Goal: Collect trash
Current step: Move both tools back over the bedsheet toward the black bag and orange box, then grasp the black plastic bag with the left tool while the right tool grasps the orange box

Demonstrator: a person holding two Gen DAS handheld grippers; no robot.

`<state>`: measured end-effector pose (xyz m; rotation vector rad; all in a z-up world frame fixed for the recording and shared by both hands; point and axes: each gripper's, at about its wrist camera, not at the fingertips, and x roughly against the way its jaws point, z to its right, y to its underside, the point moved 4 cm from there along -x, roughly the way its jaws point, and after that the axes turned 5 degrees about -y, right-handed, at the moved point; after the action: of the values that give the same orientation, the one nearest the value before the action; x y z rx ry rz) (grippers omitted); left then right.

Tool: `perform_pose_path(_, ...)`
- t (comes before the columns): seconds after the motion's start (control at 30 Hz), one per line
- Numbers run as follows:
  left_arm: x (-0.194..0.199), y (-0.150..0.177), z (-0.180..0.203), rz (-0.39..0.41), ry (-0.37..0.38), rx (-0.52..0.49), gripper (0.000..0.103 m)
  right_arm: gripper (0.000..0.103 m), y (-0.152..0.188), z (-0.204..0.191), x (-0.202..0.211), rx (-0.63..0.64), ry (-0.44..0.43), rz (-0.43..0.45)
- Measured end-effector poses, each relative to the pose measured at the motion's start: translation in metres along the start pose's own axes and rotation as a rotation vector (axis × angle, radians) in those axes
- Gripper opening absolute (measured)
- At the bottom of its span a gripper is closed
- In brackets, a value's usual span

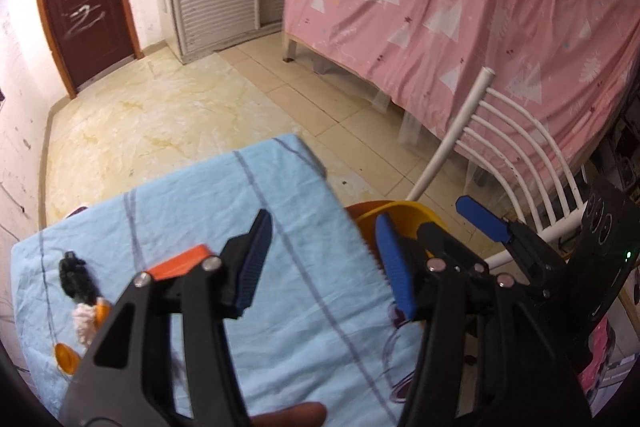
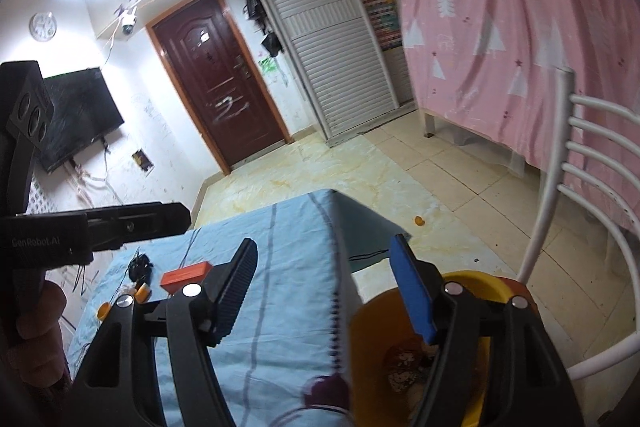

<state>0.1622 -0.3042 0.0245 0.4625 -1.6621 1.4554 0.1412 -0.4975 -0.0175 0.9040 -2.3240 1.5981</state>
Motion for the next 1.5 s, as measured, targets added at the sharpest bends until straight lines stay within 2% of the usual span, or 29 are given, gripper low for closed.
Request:
perform_pose_path(0.4,0.022,0.018,-0.121,0.021,-0.101,0.155,0.052,0.066,0.005,-0.084,-0.056,0.109,-0.064,-0.095)
perform_pose_path(0.73,0.029,0.038,-0.199,0.01,-0.165,0.25,0.052,0.075,0.018,-0.141,-0.103,0.157,-0.113,-0.177)
perform_pose_path(0.93,0.023,0.051,-0.234,-0.016,-0.189,0.287,0.052,0.082,0.031,-0.163,-0.127,0.192,-0.119,-0.239)
perform_pose_path(1.07,0.013,0.061,-0.254,-0.048,-0.196,0.317,0.056,0.085,0.039,-0.174,-0.142,0.21,-0.116,-0.274)
perform_pose_path(1.5,-0.026,0.078,-0.287,-0.154,-0.16,0.367,0.056,0.091,0.054,-0.186,-0.181,0.259,-0.047,-0.342)
